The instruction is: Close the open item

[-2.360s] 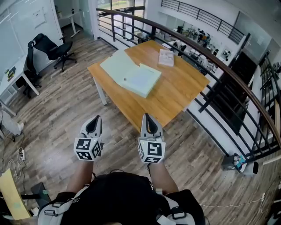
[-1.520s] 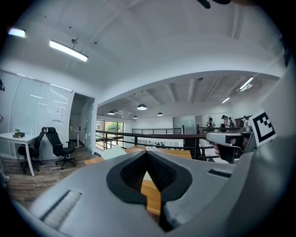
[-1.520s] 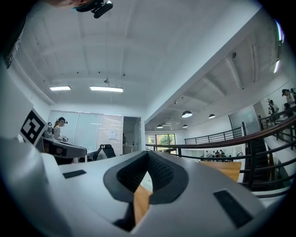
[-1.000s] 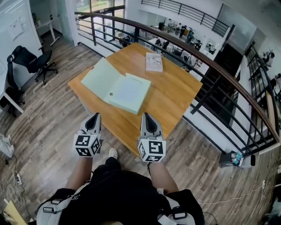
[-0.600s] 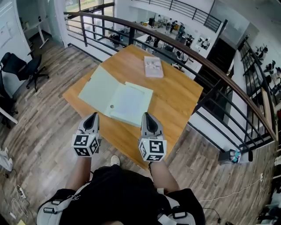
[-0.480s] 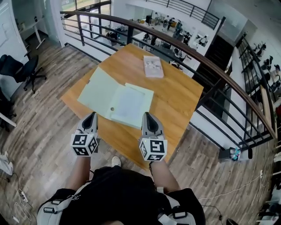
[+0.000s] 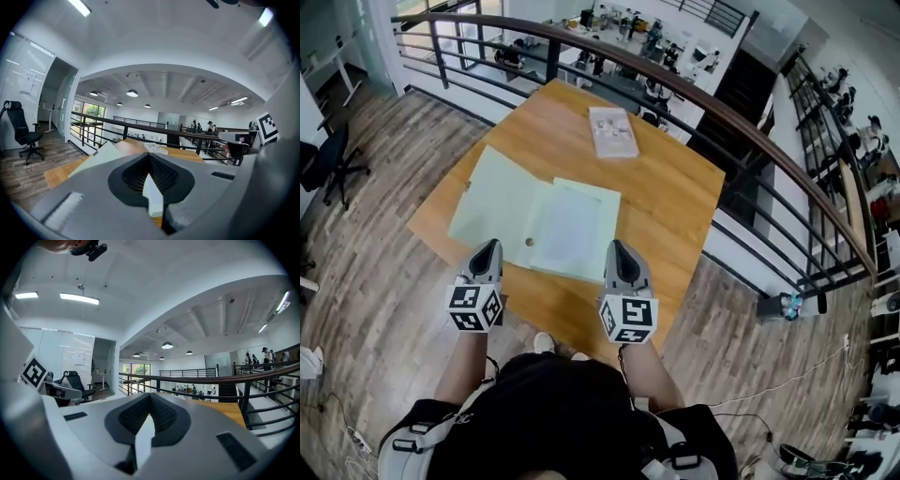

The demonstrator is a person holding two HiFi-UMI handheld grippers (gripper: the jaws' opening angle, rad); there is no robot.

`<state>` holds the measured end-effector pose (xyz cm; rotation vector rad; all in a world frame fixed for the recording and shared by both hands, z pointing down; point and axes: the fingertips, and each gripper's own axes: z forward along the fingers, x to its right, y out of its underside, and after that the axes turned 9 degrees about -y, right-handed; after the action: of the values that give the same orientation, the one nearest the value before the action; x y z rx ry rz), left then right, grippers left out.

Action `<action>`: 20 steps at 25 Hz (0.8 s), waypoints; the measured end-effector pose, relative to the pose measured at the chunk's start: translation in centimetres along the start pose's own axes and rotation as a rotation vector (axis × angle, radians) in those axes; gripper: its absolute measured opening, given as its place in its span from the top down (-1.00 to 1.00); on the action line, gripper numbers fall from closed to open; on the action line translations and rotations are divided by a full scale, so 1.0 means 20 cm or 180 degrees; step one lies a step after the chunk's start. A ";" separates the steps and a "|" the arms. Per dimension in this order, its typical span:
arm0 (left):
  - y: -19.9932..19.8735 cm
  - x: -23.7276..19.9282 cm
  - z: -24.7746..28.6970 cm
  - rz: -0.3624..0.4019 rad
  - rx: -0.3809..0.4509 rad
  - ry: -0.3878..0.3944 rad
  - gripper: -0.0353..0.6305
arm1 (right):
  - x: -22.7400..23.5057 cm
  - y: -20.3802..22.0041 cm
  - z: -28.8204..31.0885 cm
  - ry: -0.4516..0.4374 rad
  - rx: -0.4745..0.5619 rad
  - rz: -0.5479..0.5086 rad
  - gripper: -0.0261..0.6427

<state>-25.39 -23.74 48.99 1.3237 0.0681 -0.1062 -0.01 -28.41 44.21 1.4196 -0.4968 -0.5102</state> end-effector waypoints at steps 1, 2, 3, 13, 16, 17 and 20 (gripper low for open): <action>0.02 0.00 0.02 -0.0007 -0.0031 0.0005 0.89 | 0.02 0.01 0.00 0.0023 -0.0026 0.0001 0.91; 0.04 0.00 0.03 -0.0027 -0.0064 0.0007 0.89 | 0.04 0.03 0.00 0.0044 -0.0045 0.0000 0.91; 0.06 0.01 0.05 -0.0051 -0.0091 0.0017 0.89 | 0.05 0.04 0.00 0.0065 -0.0054 -0.0002 0.91; 0.00 0.01 0.12 0.0199 0.0097 -0.0022 0.60 | 0.13 0.19 0.07 0.0172 -0.0045 0.0266 0.71; -0.03 -0.10 0.13 0.0264 0.0164 -0.0226 0.43 | 0.17 0.29 0.05 0.0232 -0.0122 0.0333 0.69; -0.03 -0.15 0.13 0.0263 0.0176 -0.0316 0.40 | 0.18 0.32 0.05 0.0248 -0.0150 0.0361 0.69; -0.03 -0.31 0.16 0.0265 0.0135 -0.0583 0.37 | 0.22 0.42 0.03 0.0298 -0.0267 0.0459 0.69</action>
<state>-31.66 -26.81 49.87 1.3519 -0.1451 -0.1584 3.47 -30.97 52.71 1.3103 -0.4929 -0.3432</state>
